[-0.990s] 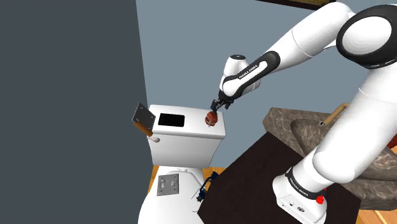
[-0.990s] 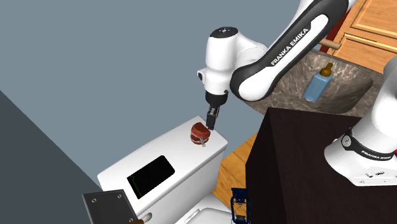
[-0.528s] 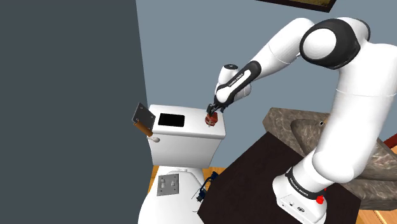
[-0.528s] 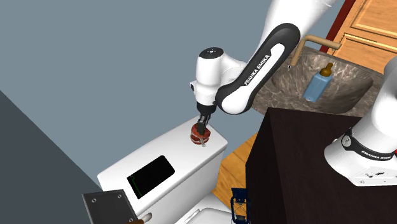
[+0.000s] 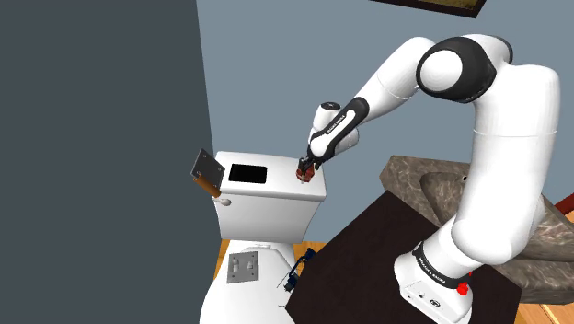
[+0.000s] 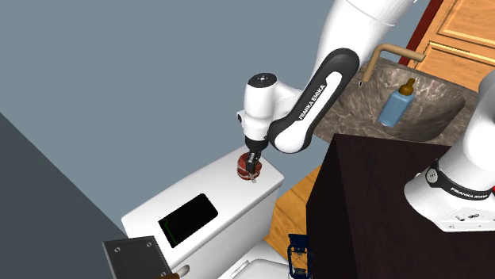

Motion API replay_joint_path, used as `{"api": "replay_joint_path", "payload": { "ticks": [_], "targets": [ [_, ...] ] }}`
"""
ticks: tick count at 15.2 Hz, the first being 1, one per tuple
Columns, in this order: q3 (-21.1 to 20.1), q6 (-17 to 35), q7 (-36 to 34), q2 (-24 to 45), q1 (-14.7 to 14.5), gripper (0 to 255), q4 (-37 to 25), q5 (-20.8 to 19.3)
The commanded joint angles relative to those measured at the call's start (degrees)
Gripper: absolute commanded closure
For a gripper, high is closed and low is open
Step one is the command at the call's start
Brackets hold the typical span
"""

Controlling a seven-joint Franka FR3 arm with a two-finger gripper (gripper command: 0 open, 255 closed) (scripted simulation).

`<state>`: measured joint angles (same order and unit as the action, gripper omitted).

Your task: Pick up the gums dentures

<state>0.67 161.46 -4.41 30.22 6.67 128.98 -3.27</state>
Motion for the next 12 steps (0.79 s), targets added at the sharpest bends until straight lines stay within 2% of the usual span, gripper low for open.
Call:
{"api": "replay_joint_path", "payload": {
  "ticks": [1,9,12],
  "targets": [
    [0.1,0.1,0.0,0.2,0.0,255,0.0,0.0],
    [0.0,0.1,0.0,0.2,0.1,255,-0.1,0.0],
    [0.0,-1.7,0.1,-2.2,0.1,255,0.6,0.1]
  ]
}}
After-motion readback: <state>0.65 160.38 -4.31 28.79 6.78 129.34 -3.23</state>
